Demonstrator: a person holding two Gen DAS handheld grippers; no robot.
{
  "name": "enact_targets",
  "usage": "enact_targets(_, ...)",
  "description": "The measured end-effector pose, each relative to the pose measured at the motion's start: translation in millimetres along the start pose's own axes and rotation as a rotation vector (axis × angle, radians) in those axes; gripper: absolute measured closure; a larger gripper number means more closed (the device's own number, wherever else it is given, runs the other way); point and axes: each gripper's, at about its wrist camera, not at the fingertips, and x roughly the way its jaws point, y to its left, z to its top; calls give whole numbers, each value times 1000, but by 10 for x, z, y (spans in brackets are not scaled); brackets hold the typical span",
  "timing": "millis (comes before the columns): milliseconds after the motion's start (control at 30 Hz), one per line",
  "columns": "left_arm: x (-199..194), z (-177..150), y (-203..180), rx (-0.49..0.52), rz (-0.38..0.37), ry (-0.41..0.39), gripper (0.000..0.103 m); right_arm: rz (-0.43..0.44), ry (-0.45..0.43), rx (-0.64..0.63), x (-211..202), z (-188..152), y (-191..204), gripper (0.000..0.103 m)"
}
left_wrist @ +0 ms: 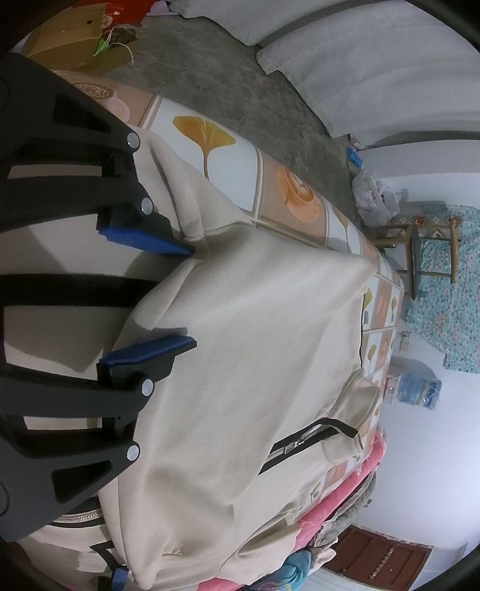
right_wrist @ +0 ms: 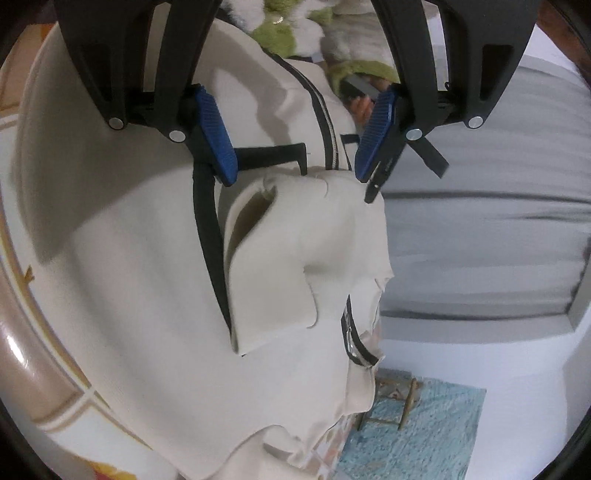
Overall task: Fold large clothes
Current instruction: 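Grasp the other sleeve with the right gripper and lift it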
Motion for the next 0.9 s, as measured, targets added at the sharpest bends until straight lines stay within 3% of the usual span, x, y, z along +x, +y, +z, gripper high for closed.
enact_targets(233,-7,-34,31,3,-19,-14,59,30,-39,5,159,137,57,41)
enact_targets(300,-19,-44,50,0,-33,-23,59,-23,-57,-19,214,167,115,49)
enact_targets(433,-74,-59,115,-11,-83,-33,58,-56,-66,-34,249,204,145,82)
enact_targets(533,-244,-78,161,-7,-157,-66,57,-25,-65,-102,168,272,392,90)
enact_targets(733,-557,-263,247,-14,-382,-108,54,39,-58,-374,216,638,1647,91)
enact_targets(800,-564,-329,241,-11,-390,-103,54,56,-17,-470,478,759,2137,91)
enact_targets(900,-484,-371,233,-14,-332,-81,54,23,76,-610,1258,880,2891,91)
